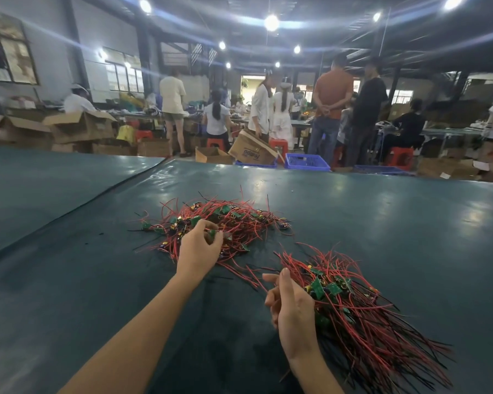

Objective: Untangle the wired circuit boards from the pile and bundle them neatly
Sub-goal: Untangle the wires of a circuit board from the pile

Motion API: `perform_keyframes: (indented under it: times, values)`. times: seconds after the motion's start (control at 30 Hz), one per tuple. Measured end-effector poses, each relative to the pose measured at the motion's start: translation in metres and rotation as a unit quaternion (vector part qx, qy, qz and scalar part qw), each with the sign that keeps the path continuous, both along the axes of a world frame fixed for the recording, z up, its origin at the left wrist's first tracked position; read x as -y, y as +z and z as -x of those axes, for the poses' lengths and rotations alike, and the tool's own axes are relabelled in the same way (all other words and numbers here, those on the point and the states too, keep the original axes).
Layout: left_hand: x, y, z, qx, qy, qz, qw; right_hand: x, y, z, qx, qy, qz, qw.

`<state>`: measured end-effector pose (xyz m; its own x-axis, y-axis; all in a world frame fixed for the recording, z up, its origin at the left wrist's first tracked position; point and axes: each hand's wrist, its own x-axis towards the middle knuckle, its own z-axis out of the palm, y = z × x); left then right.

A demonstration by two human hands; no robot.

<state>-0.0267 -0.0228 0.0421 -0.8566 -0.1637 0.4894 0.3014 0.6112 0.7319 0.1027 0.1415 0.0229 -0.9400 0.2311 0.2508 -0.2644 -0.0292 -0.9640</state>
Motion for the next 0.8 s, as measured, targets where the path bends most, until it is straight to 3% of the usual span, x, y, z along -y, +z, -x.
perform_keyframes:
  times: [0.13,0.27,0.47,0.67,0.8]
  values:
    - [-0.011,-0.013,-0.030,-0.001,-0.007,-0.158,0.987,0.000,0.000,0.000,-0.006,0.003,-0.016,1.000]
    - [-0.018,-0.026,-0.050,0.049,-0.052,-0.205,0.976,0.000,-0.001,0.000,-0.014,-0.002,-0.013,1.000]
    - [-0.034,-0.019,-0.073,0.107,-0.151,-0.401,0.897,0.003,-0.008,0.001,-0.001,0.001,-0.039,0.999]
    - [-0.053,-0.017,-0.088,0.170,-0.263,-0.425,0.849,0.000,-0.010,0.003,0.001,-0.010,-0.054,0.999]
    - [-0.055,-0.018,-0.090,0.172,-0.277,-0.430,0.842,0.000,-0.008,0.005,-0.004,-0.055,-0.044,0.998]
